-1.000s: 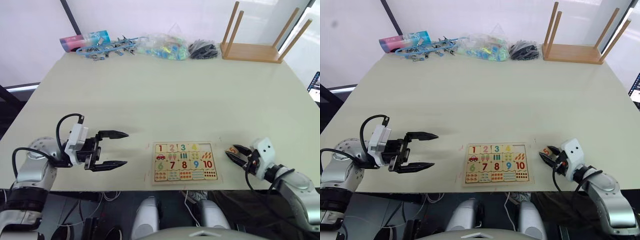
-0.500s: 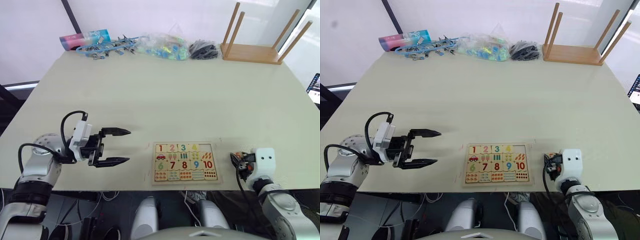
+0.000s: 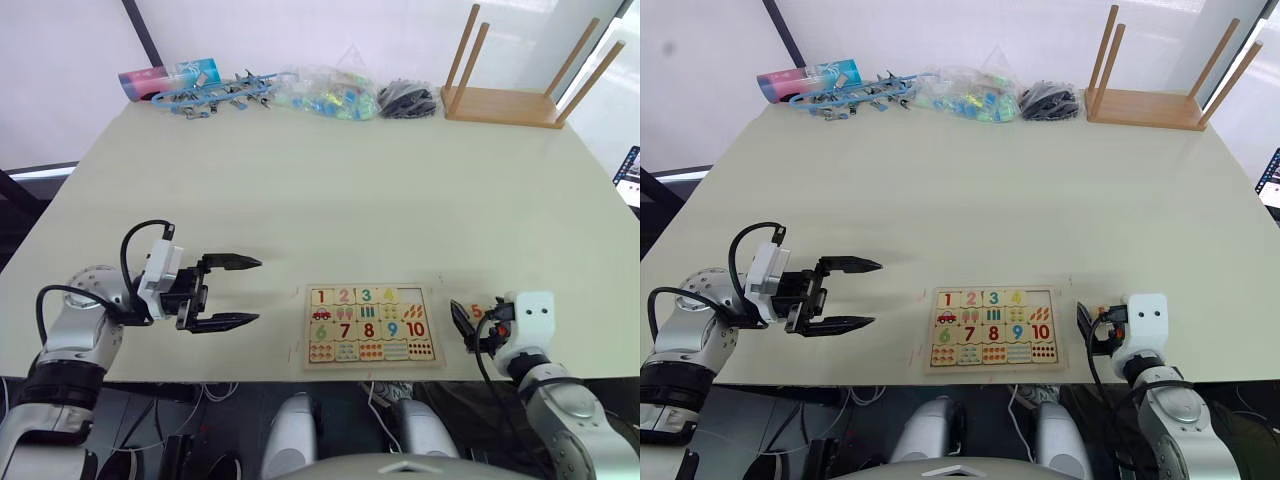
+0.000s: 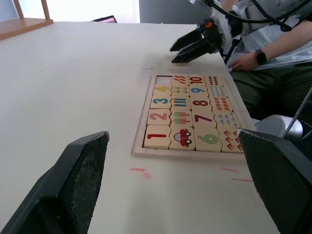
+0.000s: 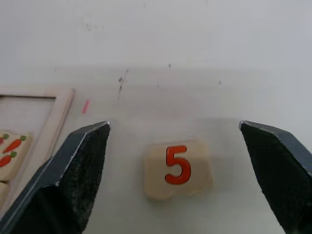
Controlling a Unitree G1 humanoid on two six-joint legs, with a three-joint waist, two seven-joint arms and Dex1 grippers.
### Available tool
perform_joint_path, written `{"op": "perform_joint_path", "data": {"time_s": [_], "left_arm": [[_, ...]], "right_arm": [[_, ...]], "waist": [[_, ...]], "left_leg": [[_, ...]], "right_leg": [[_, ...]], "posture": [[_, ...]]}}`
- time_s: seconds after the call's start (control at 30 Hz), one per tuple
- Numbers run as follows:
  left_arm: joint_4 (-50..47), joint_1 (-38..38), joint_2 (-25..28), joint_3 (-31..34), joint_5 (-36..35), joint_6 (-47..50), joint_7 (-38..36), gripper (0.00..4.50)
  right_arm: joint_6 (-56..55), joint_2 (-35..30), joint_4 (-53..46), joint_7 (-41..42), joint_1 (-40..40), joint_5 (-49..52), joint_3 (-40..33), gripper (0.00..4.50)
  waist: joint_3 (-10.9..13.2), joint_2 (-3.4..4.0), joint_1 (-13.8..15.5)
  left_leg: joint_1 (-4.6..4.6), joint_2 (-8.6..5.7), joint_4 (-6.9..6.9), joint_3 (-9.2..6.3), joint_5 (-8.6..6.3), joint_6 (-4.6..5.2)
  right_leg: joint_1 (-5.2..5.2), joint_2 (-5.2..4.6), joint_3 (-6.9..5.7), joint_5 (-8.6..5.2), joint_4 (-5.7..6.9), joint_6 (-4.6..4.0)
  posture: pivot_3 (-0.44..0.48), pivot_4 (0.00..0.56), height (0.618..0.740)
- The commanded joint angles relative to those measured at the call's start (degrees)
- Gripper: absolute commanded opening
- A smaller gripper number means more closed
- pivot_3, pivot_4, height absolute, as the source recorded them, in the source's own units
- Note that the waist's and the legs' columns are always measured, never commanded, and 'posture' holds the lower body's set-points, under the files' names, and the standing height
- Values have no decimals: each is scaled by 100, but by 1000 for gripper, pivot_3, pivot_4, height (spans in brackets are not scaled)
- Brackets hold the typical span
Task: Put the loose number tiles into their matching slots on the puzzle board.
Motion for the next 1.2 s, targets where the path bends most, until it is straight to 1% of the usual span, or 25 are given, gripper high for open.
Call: {"op": "perform_joint_path", "data": {"time_s": [0.03,0.13,0.23,0.37,0.43,0.6,0.67,0.77,0.87,0.97,1.2], "left_arm": [[-148,59,64,95,-93,-55,-179,4500],[-190,103,50,126,-94,-38,-179,4500],[-220,130,36,144,-91,-35,-179,4500],[-275,177,35,197,-116,-16,-179,4500],[-292,198,38,220,-122,-16,-179,4500],[-333,291,93,237,-201,-40,-179,4500],[-301,296,137,202,-255,-96,-179,4500],[-301,281,200,142,-337,-135,-179,4500],[-292,255,246,80,-386,-161,-179,4500],[-310,250,265,59,-417,-174,-179,4500],[-365,288,236,79,-445,-188,-179,4500]], "right_arm": [[-609,-461,-86,899,83,500,-561,4472],[-917,-1082,202,1907,140,887,-805,4472],[-1113,-1488,469,2518,130,1150,-946,4472],[-1622,-2319,1232,3849,-244,1351,-995,4472],[-1941,-2590,1633,4386,-423,1344,-928,4472],[-2897,-3239,2828,5855,-1082,1143,-642,4472],[-3381,-3477,3502,6528,-1606,986,-388,4472],[-3889,-3677,4360,7231,-2316,736,11,4472],[-4379,-3774,5142,7715,-2944,377,419,4472],[-4844,-3758,5828,8031,-3491,21,800,4472],[-5594,-3746,6955,8088,-4292,-304,1501,4472]], "waist": [[-1,-1,1],[-4,-7,3],[-10,-16,3],[-11,-18,3],[-12,-20,7],[-10,-17,14],[-11,-18,11],[-4,-10,0],[-2,-7,14],[3,0,20],[6,5,12]], "left_leg": [[0,0,0,1,0,0],[2,0,2,2,0,0],[5,0,2,1,0,0],[6,-1,7,2,1,1],[7,-1,8,1,0,1],[5,-2,8,2,1,2],[6,-2,8,1,1,2],[16,-2,13,4,2,3],[25,-1,12,2,2,3],[19,-1,12,4,2,2],[15,-1,13,10,3,1]], "right_leg": [[0,0,0,0,0,0],[3,0,0,0,0,0],[5,2,-1,0,1,0],[6,0,3,1,3,1],[8,2,1,1,3,1],[14,4,0,1,2,1],[14,4,0,1,2,1],[22,4,1,3,3,3],[23,5,1,2,8,1],[23,5,-1,2,8,1],[22,4,0,2,7,2]], "posture": [[0,150,738],[0,150,738],[0,150,738],[0,150,738],[0,150,738],[0,150,738],[0,150,738],[0,150,738],[0,150,738],[0,150,738],[0,150,738]]}}
